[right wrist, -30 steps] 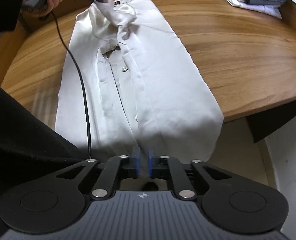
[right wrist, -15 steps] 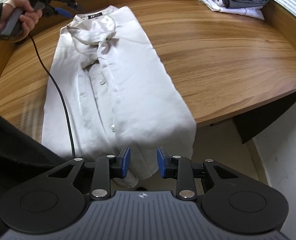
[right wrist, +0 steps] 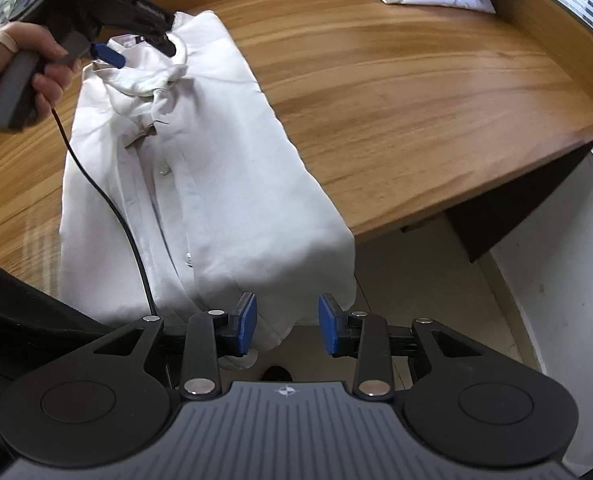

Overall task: Fold clothes
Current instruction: 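Move both open grippers over the folded shirt toward the hem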

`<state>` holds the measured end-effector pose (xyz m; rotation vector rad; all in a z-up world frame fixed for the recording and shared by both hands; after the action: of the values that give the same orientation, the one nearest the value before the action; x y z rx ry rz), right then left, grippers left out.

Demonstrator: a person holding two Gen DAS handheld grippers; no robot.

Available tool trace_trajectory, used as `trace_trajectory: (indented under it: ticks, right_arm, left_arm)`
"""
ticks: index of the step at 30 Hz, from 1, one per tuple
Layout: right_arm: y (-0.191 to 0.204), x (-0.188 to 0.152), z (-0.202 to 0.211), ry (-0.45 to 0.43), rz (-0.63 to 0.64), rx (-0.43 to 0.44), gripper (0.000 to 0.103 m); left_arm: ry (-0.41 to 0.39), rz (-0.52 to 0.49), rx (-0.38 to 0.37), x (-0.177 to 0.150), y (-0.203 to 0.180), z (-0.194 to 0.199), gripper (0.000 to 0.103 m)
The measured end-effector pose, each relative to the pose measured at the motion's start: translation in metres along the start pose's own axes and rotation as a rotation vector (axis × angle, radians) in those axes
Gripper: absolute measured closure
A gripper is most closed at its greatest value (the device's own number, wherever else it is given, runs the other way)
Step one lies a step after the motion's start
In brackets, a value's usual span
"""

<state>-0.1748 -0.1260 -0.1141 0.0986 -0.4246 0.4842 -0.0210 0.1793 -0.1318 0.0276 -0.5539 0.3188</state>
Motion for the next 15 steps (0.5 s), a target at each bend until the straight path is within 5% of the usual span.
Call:
trace_trajectory:
  ticks: [10,15]
  right_arm:
    - [0.000,0.002,-0.002,0.002,0.026,-0.005,0.064]
    - [0.003,0.004,-0.004,0.000,0.041,0.001,0.064]
  left_arm:
    - [-0.022,0.013,0.180,-0.009,-0.014,-0.012,0.023]
    - [0.003,0.178,0.203,-0.018,0.013,0.003,0.023]
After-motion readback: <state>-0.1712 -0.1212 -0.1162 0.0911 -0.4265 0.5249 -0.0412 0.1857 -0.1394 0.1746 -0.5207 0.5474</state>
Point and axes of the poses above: each gripper's, at about its wrist camera, not at the fingertips, and z roughly against the way its jaws point, y to its left, x to its top, the point moved 3 cm from there along -z, roughly the way its jaws point, and after that the axes turned 8 degrees about -x, right-handed, at the moved point
